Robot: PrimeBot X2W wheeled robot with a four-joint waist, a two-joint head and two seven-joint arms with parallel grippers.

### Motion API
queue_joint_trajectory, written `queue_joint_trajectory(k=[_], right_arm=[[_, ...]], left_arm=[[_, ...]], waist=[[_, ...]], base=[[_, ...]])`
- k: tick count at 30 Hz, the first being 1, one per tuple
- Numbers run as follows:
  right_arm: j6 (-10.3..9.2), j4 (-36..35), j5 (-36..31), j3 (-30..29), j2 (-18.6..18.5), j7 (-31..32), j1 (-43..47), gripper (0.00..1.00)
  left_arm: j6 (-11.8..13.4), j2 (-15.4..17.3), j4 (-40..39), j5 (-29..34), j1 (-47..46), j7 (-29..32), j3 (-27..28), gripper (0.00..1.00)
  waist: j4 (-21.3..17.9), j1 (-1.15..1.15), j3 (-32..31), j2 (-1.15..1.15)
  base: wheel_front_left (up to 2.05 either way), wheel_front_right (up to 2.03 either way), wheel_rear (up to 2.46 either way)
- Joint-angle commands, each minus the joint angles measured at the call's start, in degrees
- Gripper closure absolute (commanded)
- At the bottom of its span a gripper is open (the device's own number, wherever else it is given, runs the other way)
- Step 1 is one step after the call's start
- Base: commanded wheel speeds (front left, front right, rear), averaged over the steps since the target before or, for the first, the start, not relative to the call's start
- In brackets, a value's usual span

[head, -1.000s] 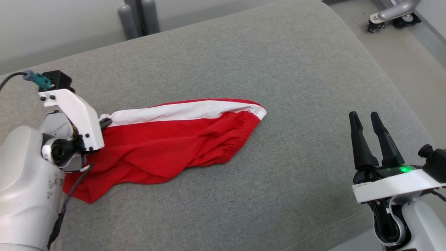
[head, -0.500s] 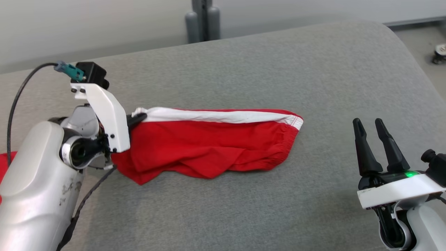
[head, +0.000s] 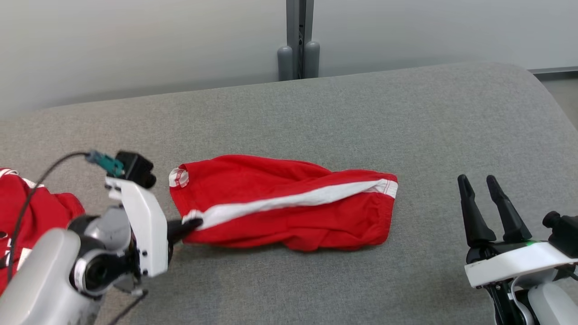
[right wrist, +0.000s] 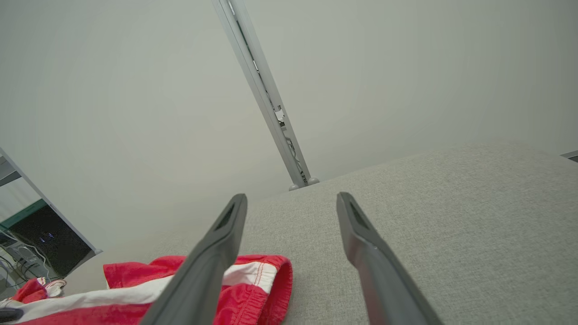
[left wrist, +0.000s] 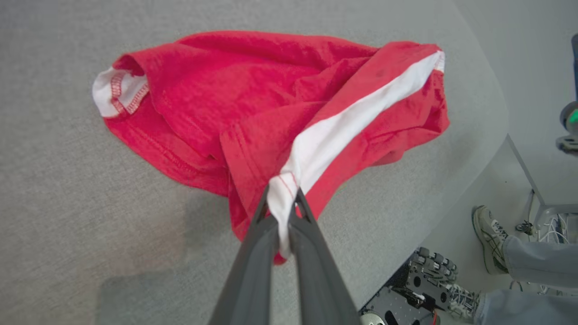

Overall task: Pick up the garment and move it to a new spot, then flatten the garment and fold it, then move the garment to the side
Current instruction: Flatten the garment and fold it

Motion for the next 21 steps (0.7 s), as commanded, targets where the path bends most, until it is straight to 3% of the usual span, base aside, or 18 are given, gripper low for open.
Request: queue_joint_trajectory(k=[1, 6, 12, 15, 16, 17, 21], right_arm=[[0.01, 0.3, -0.2, 0.2, -0.4, 0.0, 0.6, 0.0], [0.01, 1.0, 0.1, 0.8, -0.9, 0.0, 1.1, 0.0], [0.01, 1.7, 0.7, 0.8, -1.8, 0.0, 1.1, 0.0], [0.01, 2.0, 0.8, 0.9, -2.4, 0.0, 1.1, 0.0], [0.01, 2.1, 0.9, 0.9, -2.5, 0.0, 1.1, 0.0], [0.01, 2.3, 0.9, 0.9, -2.6, 0.0, 1.1, 0.0], [0.01, 2.5, 0.8, 1.3, -2.6, 0.0, 1.1, 0.0]], left_arm=[[0.5, 1.1, -1.9, -0.1, 2.8, 0.4, -0.1, 1.0], [1.7, 1.8, -5.7, -0.3, 8.9, -0.2, -0.5, 1.0], [2.5, 0.5, -5.9, -0.8, 13.2, -2.9, -0.5, 1.0], [2.2, -0.3, -4.8, -0.9, 13.9, -3.9, -0.7, 0.84], [2.2, -0.6, -4.3, -0.9, 13.8, -4.6, -0.5, 0.84], [2.3, -0.9, -4.0, -0.8, 13.6, -5.6, -0.1, 0.0], [2.0, -1.5, -3.2, -0.1, 12.4, -9.3, 1.4, 0.0]], waist=[[0.3, 0.0, -0.5, 0.0], [0.6, 0.0, -0.8, 0.0], [1.0, 0.0, -0.9, 0.0], [1.2, 0.0, -1.1, 0.0], [1.3, 0.0, -1.1, 0.0], [1.3, 0.0, -1.2, 0.0], [1.4, 0.0, -1.4, 0.0]], base=[[0.0, 0.0, 0.0], [0.0, 0.0, 0.0], [0.0, 0.0, 0.0], [0.0, 0.0, 0.0], [0.0, 0.0, 0.0], [0.0, 0.0, 0.0], [0.0, 0.0, 0.0]])
